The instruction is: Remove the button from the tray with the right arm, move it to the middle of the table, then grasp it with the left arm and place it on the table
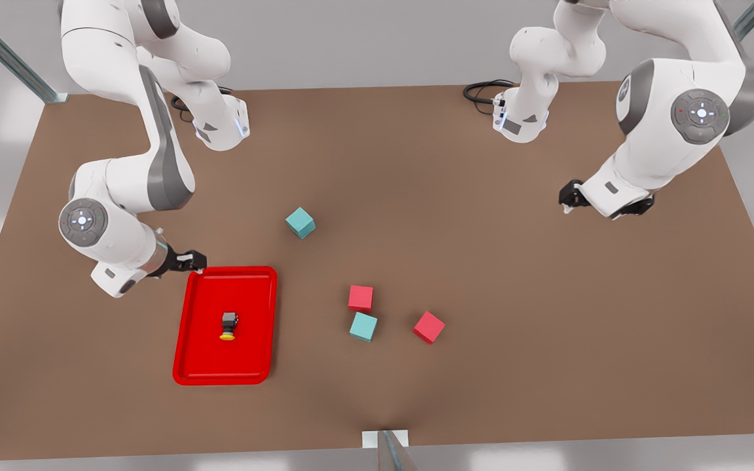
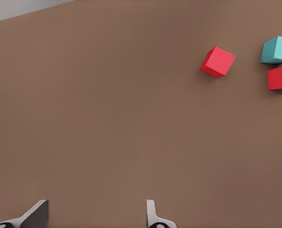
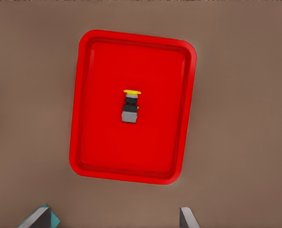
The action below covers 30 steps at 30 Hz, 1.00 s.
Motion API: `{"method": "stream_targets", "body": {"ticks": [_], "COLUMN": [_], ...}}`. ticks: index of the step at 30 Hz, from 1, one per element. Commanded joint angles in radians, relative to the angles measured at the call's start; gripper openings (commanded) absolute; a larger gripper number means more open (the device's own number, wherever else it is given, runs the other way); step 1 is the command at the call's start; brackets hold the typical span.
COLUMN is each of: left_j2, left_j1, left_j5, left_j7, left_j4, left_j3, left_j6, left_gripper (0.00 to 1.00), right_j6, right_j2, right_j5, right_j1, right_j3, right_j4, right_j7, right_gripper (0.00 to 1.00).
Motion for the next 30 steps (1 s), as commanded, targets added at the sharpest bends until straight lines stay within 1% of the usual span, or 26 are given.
{"method": "stream_targets", "body": {"ticks": [1,5,7,9,11,12,13,15,18,22,23,24,25,27,30], "left_j2": [0.003,0.032,0.051,0.074,0.084,0.087,0.087,0.089,0.092,0.097,0.098,0.098,0.098,0.1,0.1], "left_j1": [0.0,0.0,-0.003,-0.005,-0.005,-0.005,-0.005,-0.005,-0.005,-0.005,-0.005,-0.005,-0.005,-0.002,-0.002], "left_j5": [0.005,0.003,0.002,0.0,0.0,0.002,0.002,0.002,0.002,0.002,0.002,0.002,0.002,0.002,0.002], "left_j7": [0.01,0.01,0.01,0.01,0.01,0.01,0.01,0.01,0.01,0.012,0.013,0.013,0.015,0.016,0.016], "left_j4": [-0.004,-0.002,-0.002,-0.002,-0.001,-0.001,-0.001,-0.002,-0.002,-0.002,-0.002,-0.002,-0.002,-0.002,-0.002], "left_j3": [0.0,0.0,0.0,0.0,0.0,0.0,0.0,0.0,0.0,0.0,0.0,0.0,0.0,0.0,0.0], "left_j6": [0.049,0.048,0.049,0.063,0.079,0.085,0.085,0.085,0.083,0.083,0.083,0.083,0.083,0.083,0.082], "left_gripper": [1.0,1.0,1.0,1.0,1.0,1.0,1.0,1.0,1.0,1.0,1.0,1.0,1.0,1.0,1.0], "right_j6": [0.023,-0.012,-0.012,-0.003,-0.014,-0.066,-0.103,-0.09,0.179,0.362,0.374,0.433,0.523,0.58,0.594], "right_j2": [0.001,0.042,0.049,0.145,0.176,0.22,0.248,0.285,0.348,0.372,0.377,0.377,0.375,0.38,0.384], "right_j5": [0.005,0.126,0.13,0.115,0.114,0.112,0.103,0.085,0.061,0.014,0.014,0.012,0.011,0.011,0.011], "right_j1": [-0.001,-0.016,-0.011,-0.013,-0.011,-0.004,-0.008,-0.001,0.055,0.067,0.065,0.067,0.065,0.062,0.053], "right_j3": [0.0,0.0,0.0,-0.002,-0.002,0.0,-0.002,-0.005,-0.002,-0.002,-0.003,-0.003,-0.003,-0.008,-0.012], "right_j4": [0.006,-0.01,-0.006,0.031,0.032,0.08,0.102,0.095,0.077,0.014,0.016,0.011,-0.033,-0.043,-0.055], "right_j7": [0.038,0.093,0.108,0.105,0.191,0.209,0.147,0.13,0.13,0.111,0.114,0.114,0.111,0.108,0.091], "right_gripper": [1.0,1.0,1.0,1.0,1.0,1.0,1.0,1.0,1.0,1.0,1.0,1.0,1.0,1.0,1.0]}}
